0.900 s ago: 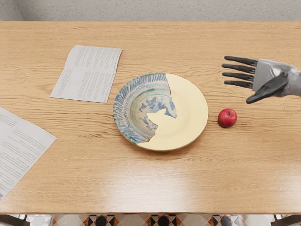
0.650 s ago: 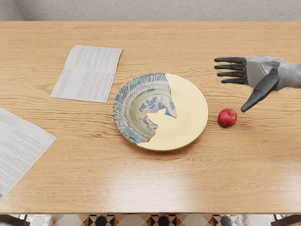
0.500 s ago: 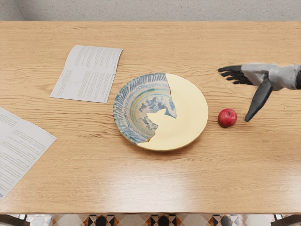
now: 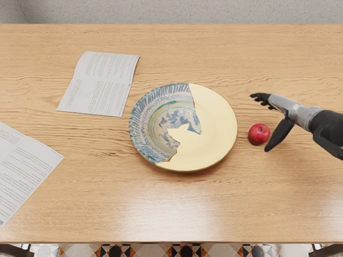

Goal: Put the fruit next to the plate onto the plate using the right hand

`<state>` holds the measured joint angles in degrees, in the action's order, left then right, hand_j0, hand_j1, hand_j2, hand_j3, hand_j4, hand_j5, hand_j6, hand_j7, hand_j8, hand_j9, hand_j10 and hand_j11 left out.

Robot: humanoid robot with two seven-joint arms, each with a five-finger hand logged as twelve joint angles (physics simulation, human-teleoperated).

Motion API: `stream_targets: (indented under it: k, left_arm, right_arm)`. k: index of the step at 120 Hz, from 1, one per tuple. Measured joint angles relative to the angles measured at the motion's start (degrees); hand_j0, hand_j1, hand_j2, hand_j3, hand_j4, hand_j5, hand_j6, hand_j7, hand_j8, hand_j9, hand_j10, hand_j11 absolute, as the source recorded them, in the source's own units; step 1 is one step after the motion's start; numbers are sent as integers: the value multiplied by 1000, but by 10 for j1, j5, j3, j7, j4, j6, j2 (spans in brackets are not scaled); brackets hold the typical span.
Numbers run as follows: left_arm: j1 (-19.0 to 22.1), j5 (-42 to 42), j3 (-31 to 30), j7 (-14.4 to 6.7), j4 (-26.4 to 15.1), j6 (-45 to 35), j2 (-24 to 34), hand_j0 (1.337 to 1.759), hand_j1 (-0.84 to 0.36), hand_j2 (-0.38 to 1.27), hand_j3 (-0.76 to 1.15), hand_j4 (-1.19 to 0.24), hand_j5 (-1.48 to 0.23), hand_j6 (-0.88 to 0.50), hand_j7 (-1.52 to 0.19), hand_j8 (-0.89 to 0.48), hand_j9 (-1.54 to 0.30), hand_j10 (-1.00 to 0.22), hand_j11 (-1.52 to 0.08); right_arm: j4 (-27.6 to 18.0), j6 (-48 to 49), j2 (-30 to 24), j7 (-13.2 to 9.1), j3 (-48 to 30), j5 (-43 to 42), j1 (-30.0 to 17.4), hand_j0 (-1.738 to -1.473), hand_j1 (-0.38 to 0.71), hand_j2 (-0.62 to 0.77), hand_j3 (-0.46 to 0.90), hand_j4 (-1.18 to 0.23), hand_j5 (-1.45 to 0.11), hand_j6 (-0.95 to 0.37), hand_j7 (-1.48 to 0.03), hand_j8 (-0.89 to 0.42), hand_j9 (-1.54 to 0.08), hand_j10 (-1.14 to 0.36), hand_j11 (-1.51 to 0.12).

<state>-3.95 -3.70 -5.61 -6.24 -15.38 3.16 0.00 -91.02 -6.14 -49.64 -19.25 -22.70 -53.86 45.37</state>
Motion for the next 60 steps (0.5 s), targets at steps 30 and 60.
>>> stream_targets:
  k: [30,60]
  left_arm:
    - [0,0,0,0,0,0,0,1658,349,0,0,0,0,0,0,0,0,0,0]
    - [0,0,0,0,0,0,0,1658,349,0,0,0,0,0,0,0,0,0,0]
  right_arm:
    - [15,-94,32,12,6,-11,-38,-1658,-131,-33,0,-188,-240,-190,-239,-189,-239,-188,-239]
    - [15,-132,42,13,10,-28,-56,-1658,-68,-43,0,-240,-308,-242,-307,-241,-308,-240,-307]
